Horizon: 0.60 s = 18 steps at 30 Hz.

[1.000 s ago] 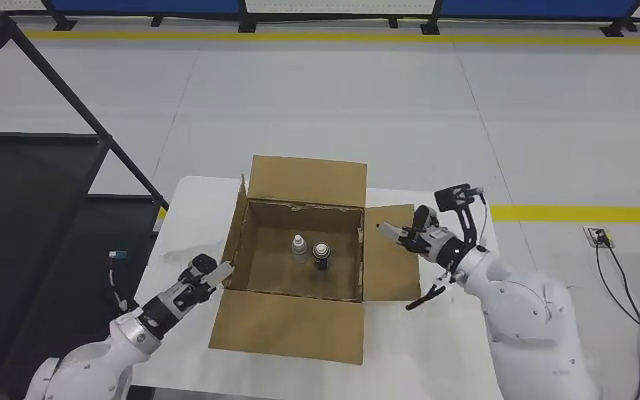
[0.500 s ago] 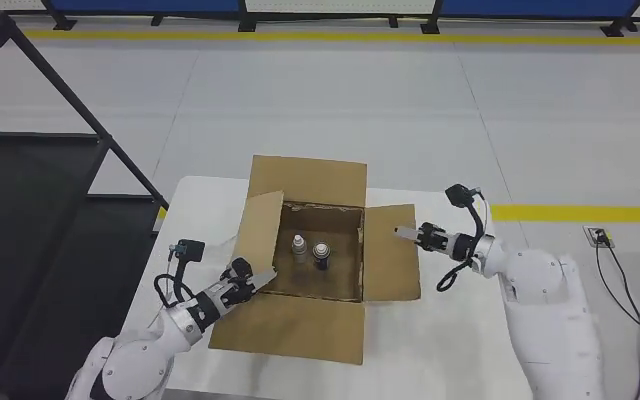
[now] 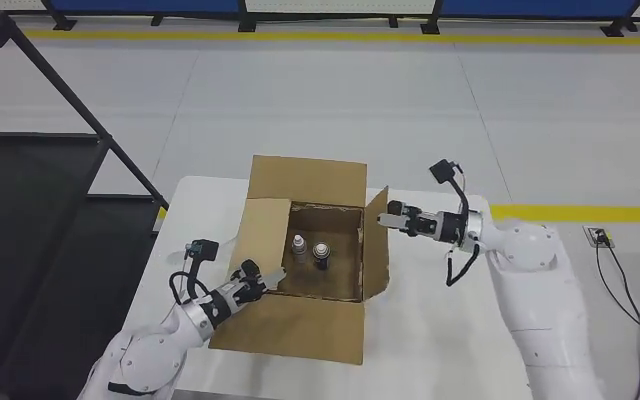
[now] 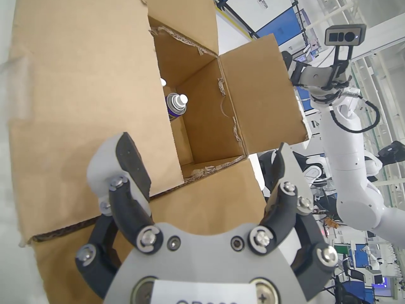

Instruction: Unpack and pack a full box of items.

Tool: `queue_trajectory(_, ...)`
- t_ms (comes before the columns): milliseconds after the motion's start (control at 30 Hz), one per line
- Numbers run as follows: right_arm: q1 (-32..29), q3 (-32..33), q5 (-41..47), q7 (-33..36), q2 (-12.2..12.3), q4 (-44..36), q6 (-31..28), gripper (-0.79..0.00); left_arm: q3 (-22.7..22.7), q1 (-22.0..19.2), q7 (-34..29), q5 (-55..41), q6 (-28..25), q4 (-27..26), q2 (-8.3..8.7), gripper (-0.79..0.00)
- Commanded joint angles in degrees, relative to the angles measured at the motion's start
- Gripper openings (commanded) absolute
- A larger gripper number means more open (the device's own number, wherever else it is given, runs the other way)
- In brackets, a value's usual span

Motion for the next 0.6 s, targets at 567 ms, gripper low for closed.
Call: queue_trajectory(567, 16.0, -24.2, -1.9, -11.1, -6.5, 23.8, -1.7, 0.000, -1.5, -0.5, 0.0, -4.2, 0.7, 3.3, 0.16, 0.000)
